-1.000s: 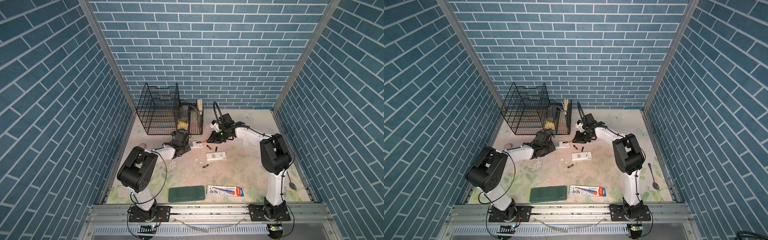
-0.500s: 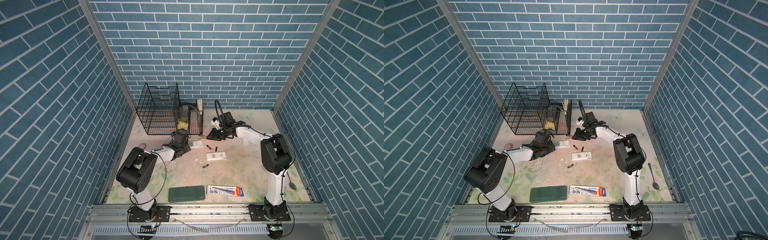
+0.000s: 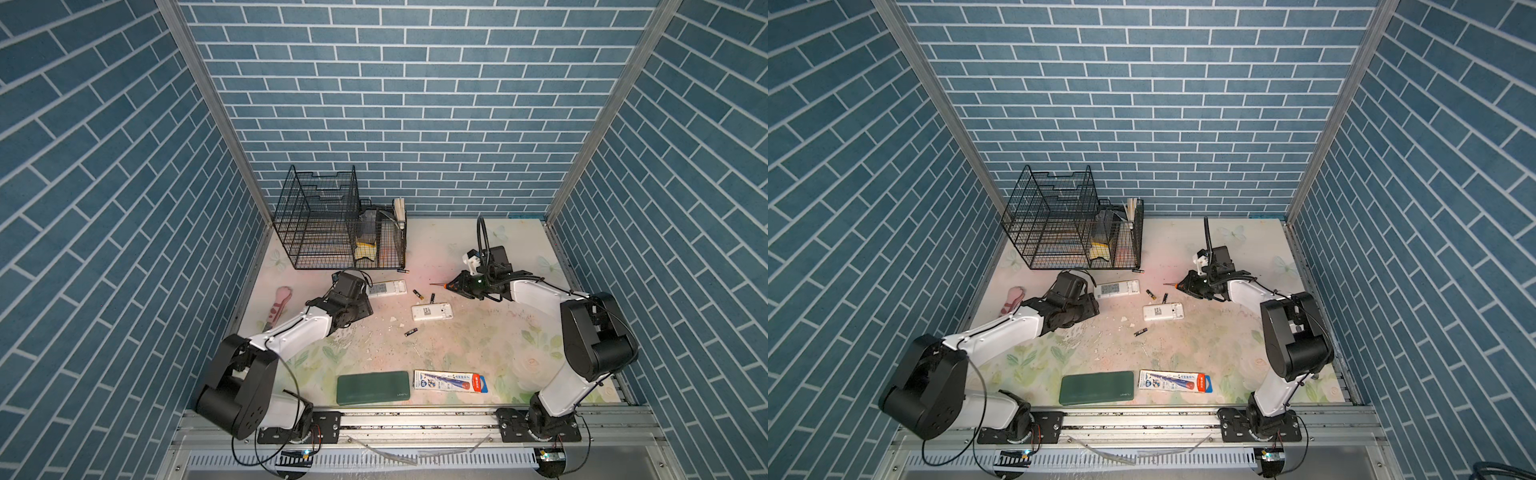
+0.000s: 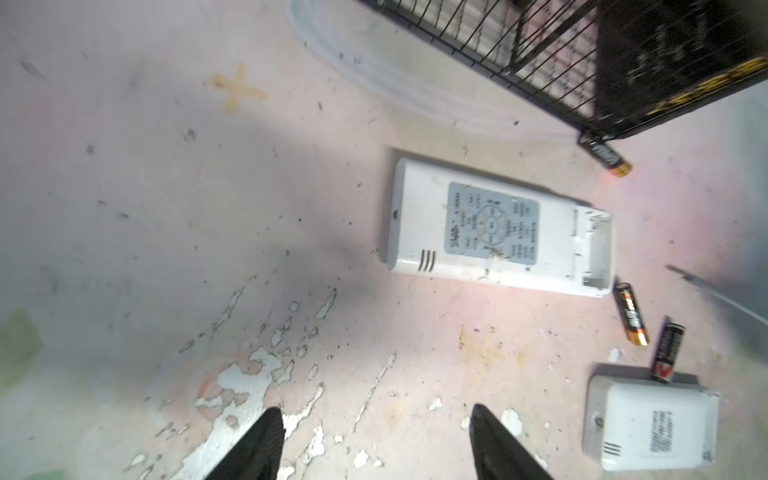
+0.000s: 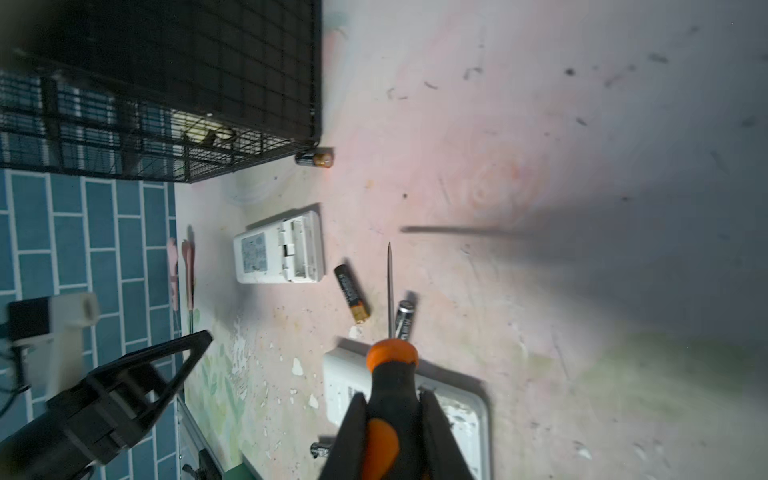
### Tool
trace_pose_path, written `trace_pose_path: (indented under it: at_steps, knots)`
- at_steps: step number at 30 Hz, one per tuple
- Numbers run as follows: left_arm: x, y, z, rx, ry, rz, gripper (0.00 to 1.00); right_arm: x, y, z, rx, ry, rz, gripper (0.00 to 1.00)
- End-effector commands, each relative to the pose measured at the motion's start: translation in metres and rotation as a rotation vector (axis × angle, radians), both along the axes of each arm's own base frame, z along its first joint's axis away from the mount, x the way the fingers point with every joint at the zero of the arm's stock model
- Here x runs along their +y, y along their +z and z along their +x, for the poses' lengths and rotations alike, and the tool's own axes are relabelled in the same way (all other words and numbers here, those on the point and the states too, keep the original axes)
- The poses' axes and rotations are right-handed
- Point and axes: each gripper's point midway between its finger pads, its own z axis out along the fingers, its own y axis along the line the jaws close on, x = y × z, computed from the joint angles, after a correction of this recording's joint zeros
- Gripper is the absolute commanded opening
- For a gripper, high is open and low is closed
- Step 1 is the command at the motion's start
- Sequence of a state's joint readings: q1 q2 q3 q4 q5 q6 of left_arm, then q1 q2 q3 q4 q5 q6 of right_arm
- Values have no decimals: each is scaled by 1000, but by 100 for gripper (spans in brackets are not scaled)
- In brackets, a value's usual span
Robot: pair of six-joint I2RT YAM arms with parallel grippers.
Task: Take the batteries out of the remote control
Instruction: 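Drop the screwdriver on the table with the right gripper while the left withdraws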
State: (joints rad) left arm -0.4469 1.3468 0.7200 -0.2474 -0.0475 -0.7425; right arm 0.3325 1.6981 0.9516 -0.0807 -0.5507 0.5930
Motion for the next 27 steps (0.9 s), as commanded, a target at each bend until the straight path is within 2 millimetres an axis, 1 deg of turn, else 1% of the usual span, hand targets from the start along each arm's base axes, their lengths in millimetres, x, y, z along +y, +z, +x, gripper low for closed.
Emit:
trace_pose_path:
  at_steps: [1, 4, 5, 7, 11, 13, 15, 18, 19, 21, 22, 23, 24, 26, 27]
  knots:
    - [14, 4, -12, -2, -20, 72, 75, -4, -9, 9, -36, -32, 13, 0]
    - [18, 19, -9, -59, -23, 82, 78, -9, -22, 8, -19, -35, -2, 0]
    - [22, 15, -15, -55, -26, 96, 79, -10, -25, 6, -14, -33, -7, 0]
    - [22, 21, -14, -76, -32, 101, 84, -13, -31, 3, -7, -33, -20, 0]
    - [24, 33, -12, -113, -42, 109, 89, -18, -38, -4, 2, -38, -40, 15]
    - [25, 37, -10, -125, -42, 122, 91, -21, -41, -7, 6, -39, -56, 24]
    - [28, 36, -10, -126, -46, 142, 92, -25, -44, -12, 14, -42, -76, 32]
    - [30, 36, -7, -136, -47, 164, 95, -33, -45, -18, 18, -49, -121, 40]
    - [30, 46, -1, -161, -41, 162, 96, -37, -45, -20, 20, -55, -142, 43]
    - [34, 49, 3, -177, -30, 181, 98, -44, -43, -24, 19, -63, -179, 46]
    - [37, 51, 4, -182, -24, 192, 99, -48, -41, -27, 19, -73, -200, 55]
    - [39, 52, 5, -185, -20, 200, 100, -53, -40, -30, 21, -81, -223, 75]
    - [43, 54, 7, -188, -13, 208, 100, -58, -38, -32, 21, -91, -248, 85]
    - [53, 58, 10, -198, 8, 237, 100, -66, -32, -37, 11, -109, -281, 96]
    - [59, 61, 11, -203, 22, 256, 100, -71, -28, -39, 3, -124, -298, 99]
